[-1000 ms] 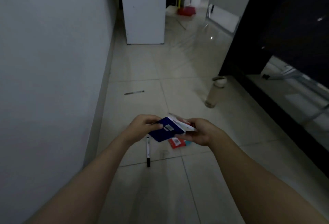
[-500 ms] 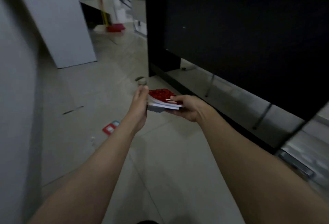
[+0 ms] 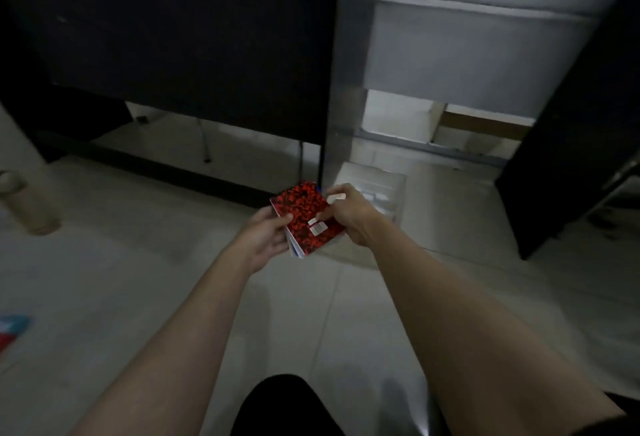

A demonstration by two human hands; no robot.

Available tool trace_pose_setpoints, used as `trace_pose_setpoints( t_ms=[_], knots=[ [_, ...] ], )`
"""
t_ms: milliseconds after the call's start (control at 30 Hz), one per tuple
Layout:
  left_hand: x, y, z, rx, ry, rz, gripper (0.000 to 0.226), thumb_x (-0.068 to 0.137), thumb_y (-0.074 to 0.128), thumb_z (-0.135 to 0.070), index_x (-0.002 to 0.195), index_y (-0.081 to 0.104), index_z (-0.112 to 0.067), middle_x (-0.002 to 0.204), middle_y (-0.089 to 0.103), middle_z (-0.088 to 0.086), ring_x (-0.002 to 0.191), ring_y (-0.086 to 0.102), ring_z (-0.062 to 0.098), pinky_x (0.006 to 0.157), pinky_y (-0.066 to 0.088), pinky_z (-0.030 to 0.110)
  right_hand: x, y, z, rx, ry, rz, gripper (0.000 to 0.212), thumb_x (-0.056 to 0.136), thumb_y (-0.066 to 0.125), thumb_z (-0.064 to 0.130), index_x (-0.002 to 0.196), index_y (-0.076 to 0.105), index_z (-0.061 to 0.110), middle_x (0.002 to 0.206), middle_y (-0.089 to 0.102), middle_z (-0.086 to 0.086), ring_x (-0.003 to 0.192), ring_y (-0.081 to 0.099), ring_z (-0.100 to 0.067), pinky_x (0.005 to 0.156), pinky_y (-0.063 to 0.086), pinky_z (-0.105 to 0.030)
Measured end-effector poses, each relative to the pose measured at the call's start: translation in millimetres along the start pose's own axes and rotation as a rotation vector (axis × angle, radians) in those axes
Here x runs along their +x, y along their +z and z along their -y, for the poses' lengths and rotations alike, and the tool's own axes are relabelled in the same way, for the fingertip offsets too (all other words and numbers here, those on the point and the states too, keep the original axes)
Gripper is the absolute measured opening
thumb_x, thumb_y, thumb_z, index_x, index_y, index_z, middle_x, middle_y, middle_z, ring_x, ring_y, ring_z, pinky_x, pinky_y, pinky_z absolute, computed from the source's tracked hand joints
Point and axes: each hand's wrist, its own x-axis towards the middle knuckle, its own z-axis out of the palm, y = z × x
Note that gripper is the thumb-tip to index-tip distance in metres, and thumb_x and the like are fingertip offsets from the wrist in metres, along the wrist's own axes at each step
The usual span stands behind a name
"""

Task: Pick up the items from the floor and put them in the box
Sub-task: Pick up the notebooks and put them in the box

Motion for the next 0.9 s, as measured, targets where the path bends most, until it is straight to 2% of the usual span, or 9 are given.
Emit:
trace_pose_setpoints(
  t_ms=[100, 200, 300, 400, 500, 567, 667, 767, 900],
  knots=[
    [30.2, 60.7, 18.8, 0.077, 0.001, 0.0, 0.019, 0.092, 0.052, -0.006, 0.108, 0.046, -0.014, 0.099, 0.061, 0.01, 0.073, 0.061, 0.016, 0.062, 0.053, 0.03, 18.6, -63.0, -14.7, -0.027, 0.062, 0.012, 0.043, 0.085, 0.06, -0.003, 0.124, 0.049, 0.011, 0.096, 0.06, -0.01, 0.083, 0.059, -0.023, 0.077, 0.051, -0.037],
    [58.1, 119.6, 21.3, 0.193, 0.082, -0.007, 0.017, 0.093, 0.053, -0.009, 0.109, 0.046, -0.011, 0.104, 0.058, 0.012, 0.075, 0.059, 0.017, 0.067, 0.05, 0.033, 44.6, -118.8, -17.5, -0.106, 0.03, -0.022, 0.023, 0.093, 0.056, 0.022, 0.11, 0.058, 0.007, 0.091, 0.064, -0.007, 0.083, 0.062, -0.023, 0.076, 0.052, -0.036],
    [95.2, 160.1, 18.7, 0.407, 0.195, -0.018, 0.017, 0.093, 0.054, -0.017, 0.105, 0.045, -0.009, 0.104, 0.06, 0.012, 0.087, 0.061, 0.023, 0.076, 0.053, 0.038, 76.9, -161.2, -19.0, -0.095, -0.029, -0.054, 0.015, 0.095, 0.054, 0.022, 0.084, 0.055, 0.012, 0.079, 0.061, -0.003, 0.073, 0.061, -0.018, 0.063, 0.052, -0.03],
    [134.5, 176.0, 22.7, 0.584, 0.24, -0.034, 0.02, 0.092, 0.054, -0.03, 0.099, 0.047, -0.012, 0.105, 0.065, 0.013, 0.093, 0.065, 0.028, 0.084, 0.055, 0.045, 108.8, -184.9, -23.6, -0.063, -0.03, -0.038, 0.02, 0.093, 0.056, 0.018, 0.075, 0.056, 0.012, 0.077, 0.062, -0.003, 0.071, 0.06, -0.015, 0.063, 0.052, -0.027],
    [172.2, 181.9, 28.7, 0.635, 0.256, -0.016, 0.024, 0.093, 0.051, -0.035, 0.093, 0.049, -0.012, 0.095, 0.066, 0.012, 0.08, 0.065, 0.022, 0.069, 0.054, 0.034, 139.2, -197.8, -27.5, -0.088, -0.014, -0.03, 0.013, 0.093, 0.055, 0.015, 0.082, 0.057, 0.009, 0.081, 0.062, -0.004, 0.073, 0.061, -0.014, 0.064, 0.053, -0.025],
    [203.6, 183.7, 29.5, 0.652, 0.269, -0.018, 0.027, 0.092, 0.052, -0.037, 0.088, 0.049, -0.011, 0.091, 0.067, 0.015, 0.08, 0.066, 0.027, 0.071, 0.053, 0.039, 164.1, -203.9, -27.2, -0.084, -0.018, -0.018, 0.005, 0.093, 0.055, 0.01, 0.098, 0.056, 0.009, 0.081, 0.061, -0.003, 0.073, 0.061, -0.014, 0.064, 0.054, -0.025],
    [261.6, 186.3, 25.3, 0.64, 0.288, 0.005, 0.021, 0.093, 0.052, -0.034, 0.083, 0.05, -0.015, 0.092, 0.068, 0.017, 0.084, 0.066, 0.031, 0.078, 0.053, 0.044, 212.0, -210.1, -22.2, -0.096, -0.035, 0.031, 0.036, 0.09, 0.055, 0.001, 0.125, 0.049, 0.011, 0.086, 0.062, -0.006, 0.079, 0.063, -0.02, 0.073, 0.057, -0.034],
    [317.9, 189.8, 18.9, 0.545, 0.284, 0.007, 0.013, 0.096, 0.048, -0.025, 0.099, 0.055, -0.014, 0.092, 0.066, 0.009, 0.081, 0.063, 0.022, 0.073, 0.052, 0.035, 263.9, -210.2, -20.2, -0.095, -0.029, 0.052, 0.045, 0.087, 0.056, -0.007, 0.13, 0.047, 0.003, 0.095, 0.061, -0.009, 0.094, 0.063, -0.031, 0.085, 0.056, -0.043],
    [367.7, 189.7, 21.7, 0.539, 0.254, 0.061, 0.025, 0.098, 0.043, -0.019, 0.119, 0.055, -0.017, 0.088, 0.062, -0.001, 0.079, 0.061, 0.013, 0.07, 0.05, 0.026, 319.9, -211.9, -28.6, -0.099, 0.011, 0.047, 0.037, 0.092, 0.051, -0.002, 0.128, 0.046, 0.0, 0.102, 0.059, -0.012, 0.105, 0.061, -0.036, 0.09, 0.054, -0.044]
  ],
)
